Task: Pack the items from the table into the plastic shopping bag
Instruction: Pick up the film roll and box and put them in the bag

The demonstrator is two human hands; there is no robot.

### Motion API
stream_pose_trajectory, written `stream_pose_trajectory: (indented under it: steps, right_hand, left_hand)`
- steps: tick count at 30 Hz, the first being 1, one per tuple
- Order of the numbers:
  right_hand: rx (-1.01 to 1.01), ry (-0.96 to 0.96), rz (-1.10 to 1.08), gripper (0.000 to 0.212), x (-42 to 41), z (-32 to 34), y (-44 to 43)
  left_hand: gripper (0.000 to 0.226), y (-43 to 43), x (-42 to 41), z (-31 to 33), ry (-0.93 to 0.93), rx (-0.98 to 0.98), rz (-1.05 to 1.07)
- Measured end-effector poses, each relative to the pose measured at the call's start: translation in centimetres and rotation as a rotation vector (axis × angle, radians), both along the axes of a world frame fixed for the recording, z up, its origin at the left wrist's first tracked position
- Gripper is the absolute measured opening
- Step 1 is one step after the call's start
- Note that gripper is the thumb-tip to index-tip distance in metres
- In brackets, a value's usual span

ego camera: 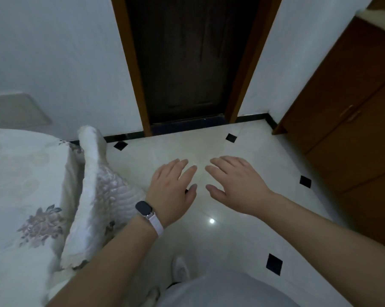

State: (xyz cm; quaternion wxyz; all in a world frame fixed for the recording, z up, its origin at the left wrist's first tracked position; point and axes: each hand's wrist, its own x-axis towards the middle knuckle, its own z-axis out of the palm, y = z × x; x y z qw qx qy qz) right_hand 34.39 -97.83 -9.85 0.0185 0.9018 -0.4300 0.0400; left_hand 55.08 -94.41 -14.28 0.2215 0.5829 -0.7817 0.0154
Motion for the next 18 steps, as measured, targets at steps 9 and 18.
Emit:
stream_pose_trajectory:
  steps: [9, 18]
  right_hand:
    - [0.026, -0.025, 0.068, 0.053, 5.3, -0.7, -11.2]
    - [0.057, -0.127, 0.196, 0.052, 9.2, -3.2, -27.2]
  left_hand:
    - [0.045, -8.4, 5.4, 0.1, -0.043, 0.019, 0.124]
    - [0.044, -20.8, 8.4, -0.2, -0.112, 0.097, 0.303]
